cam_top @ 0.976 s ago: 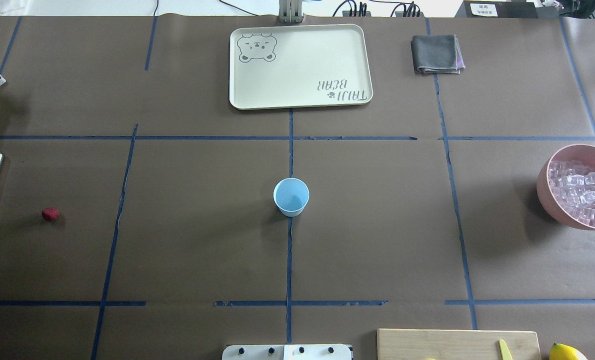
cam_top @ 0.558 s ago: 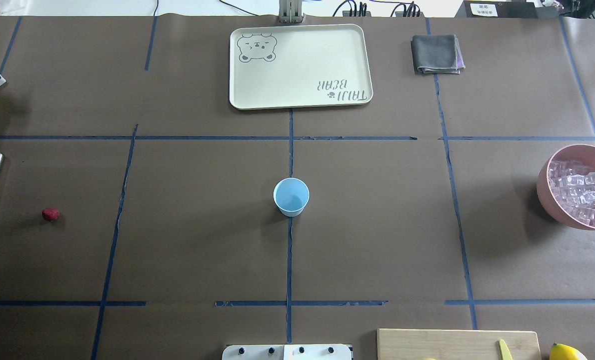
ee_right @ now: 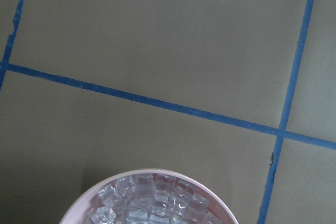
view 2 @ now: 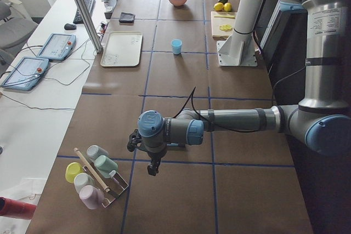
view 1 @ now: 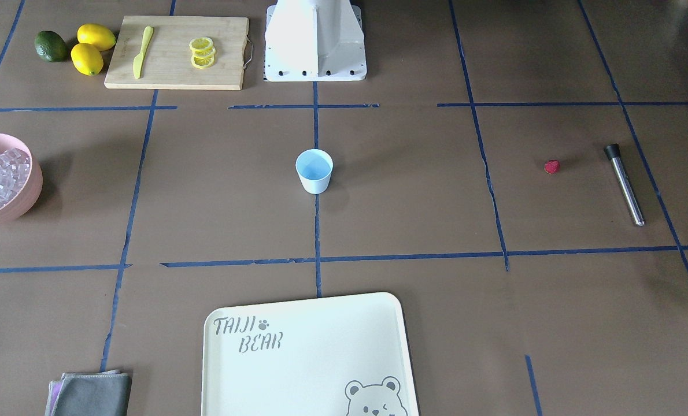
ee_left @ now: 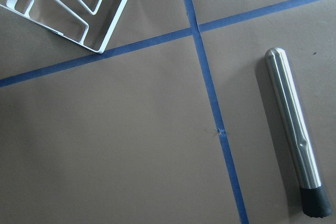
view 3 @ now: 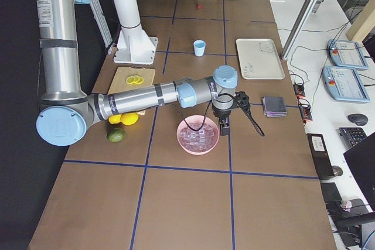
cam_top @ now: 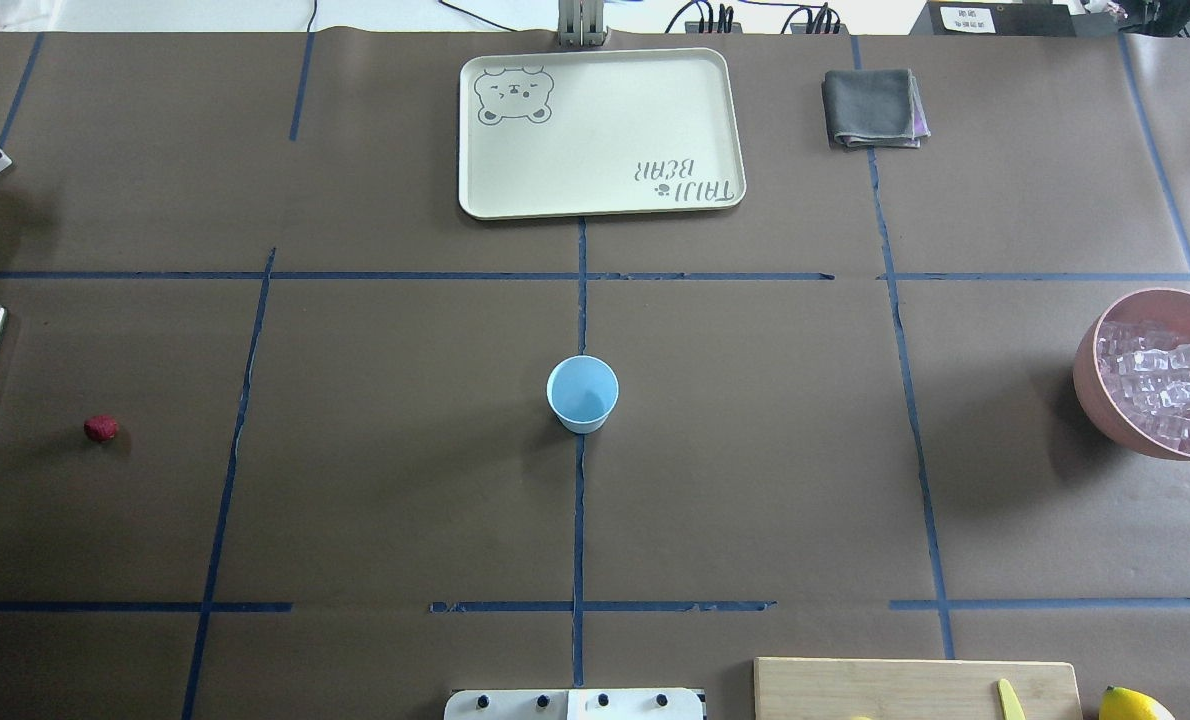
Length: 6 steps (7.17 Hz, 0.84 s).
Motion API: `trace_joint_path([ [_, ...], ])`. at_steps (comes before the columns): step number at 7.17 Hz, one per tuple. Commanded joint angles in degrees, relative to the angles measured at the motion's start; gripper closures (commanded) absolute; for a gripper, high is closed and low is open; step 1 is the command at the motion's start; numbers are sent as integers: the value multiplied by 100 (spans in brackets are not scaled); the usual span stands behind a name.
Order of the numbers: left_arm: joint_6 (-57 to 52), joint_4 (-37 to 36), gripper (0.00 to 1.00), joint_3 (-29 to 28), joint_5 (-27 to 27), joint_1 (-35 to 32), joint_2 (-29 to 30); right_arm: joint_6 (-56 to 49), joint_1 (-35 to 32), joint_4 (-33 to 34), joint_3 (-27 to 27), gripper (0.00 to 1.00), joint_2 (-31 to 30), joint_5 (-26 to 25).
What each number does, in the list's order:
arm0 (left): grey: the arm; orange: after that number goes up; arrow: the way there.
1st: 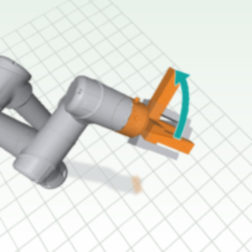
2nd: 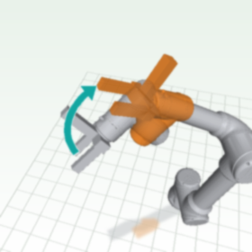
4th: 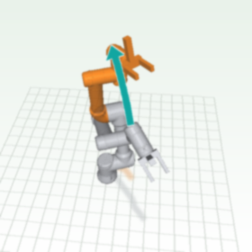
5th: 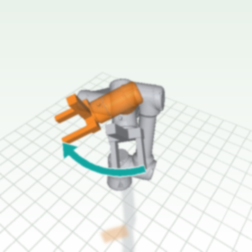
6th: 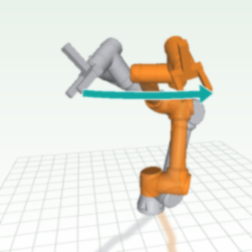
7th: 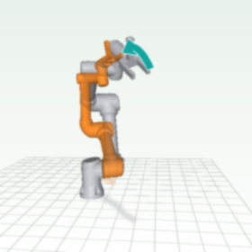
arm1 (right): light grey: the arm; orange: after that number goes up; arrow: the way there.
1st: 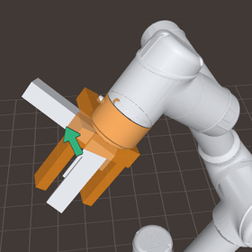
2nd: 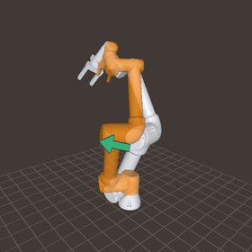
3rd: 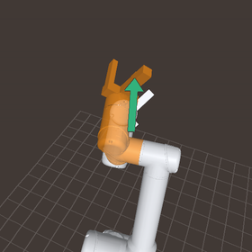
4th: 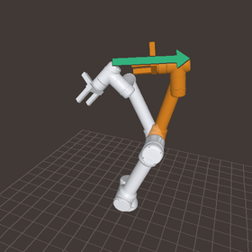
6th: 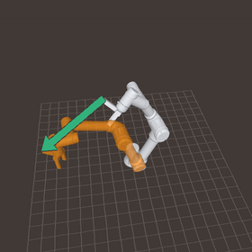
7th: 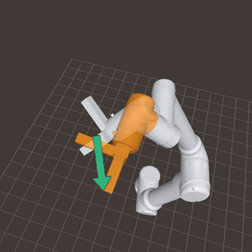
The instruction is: Mash ice and strawberries in cup
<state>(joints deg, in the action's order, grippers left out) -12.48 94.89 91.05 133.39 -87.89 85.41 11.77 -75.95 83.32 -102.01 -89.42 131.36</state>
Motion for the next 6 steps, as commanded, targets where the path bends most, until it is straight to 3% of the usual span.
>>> trace_joint_path([
  [1,0,12,0,0,3,0,-7,1618,578,-1817,-3,1,-522,-249],
  [3,0,4,0,-9,-6,0,-7,2110,914,-2170,-3,3,-559,-399],
  [6,0,-14,0,-18,-6,0,-16,2092,1178,-2162,6,18,-735,-594],
])
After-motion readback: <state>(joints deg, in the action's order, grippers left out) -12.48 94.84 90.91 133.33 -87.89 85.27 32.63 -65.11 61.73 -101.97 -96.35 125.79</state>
